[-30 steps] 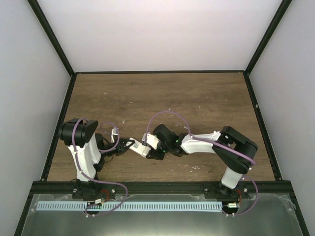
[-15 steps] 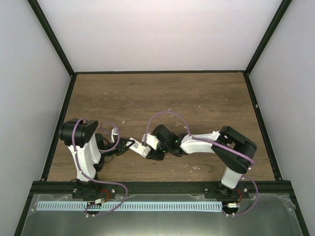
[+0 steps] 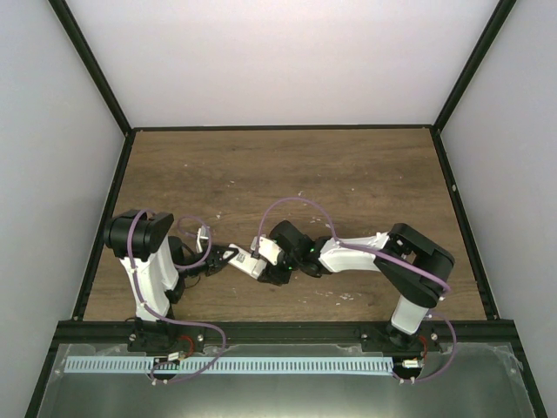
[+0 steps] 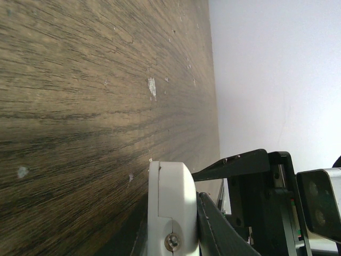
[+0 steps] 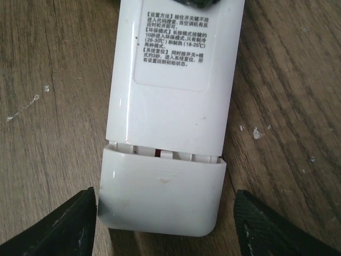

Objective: Load the batteries into the remote control

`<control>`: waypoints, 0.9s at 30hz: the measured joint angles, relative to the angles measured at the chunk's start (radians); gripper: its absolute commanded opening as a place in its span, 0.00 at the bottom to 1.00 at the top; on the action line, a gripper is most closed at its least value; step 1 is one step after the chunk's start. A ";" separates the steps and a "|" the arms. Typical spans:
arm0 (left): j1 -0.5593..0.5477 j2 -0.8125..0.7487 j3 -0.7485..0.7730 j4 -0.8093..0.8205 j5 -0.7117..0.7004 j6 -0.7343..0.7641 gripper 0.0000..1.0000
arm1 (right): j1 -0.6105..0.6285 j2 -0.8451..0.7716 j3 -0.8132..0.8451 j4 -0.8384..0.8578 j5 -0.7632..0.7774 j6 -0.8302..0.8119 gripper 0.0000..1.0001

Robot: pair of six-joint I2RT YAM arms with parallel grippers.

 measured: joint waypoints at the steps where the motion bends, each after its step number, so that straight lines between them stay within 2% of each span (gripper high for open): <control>1: 0.000 0.000 0.000 0.000 0.000 0.000 0.00 | 0.000 -0.001 0.000 0.000 -0.001 -0.001 0.66; 5: 0.000 0.000 0.000 0.000 0.000 0.000 0.00 | 0.000 -0.011 0.000 0.005 -0.013 -0.007 0.72; 11: 0.000 0.000 0.000 0.000 0.000 0.000 0.00 | 0.000 -0.032 -0.004 0.013 -0.029 -0.016 0.74; 18: 0.000 0.000 0.000 0.000 0.000 0.000 0.00 | -0.001 -0.074 -0.019 0.045 0.020 0.001 0.75; 27: 0.000 -0.001 -0.001 0.000 0.000 0.001 0.00 | -0.006 -0.035 0.000 0.045 0.090 0.031 0.75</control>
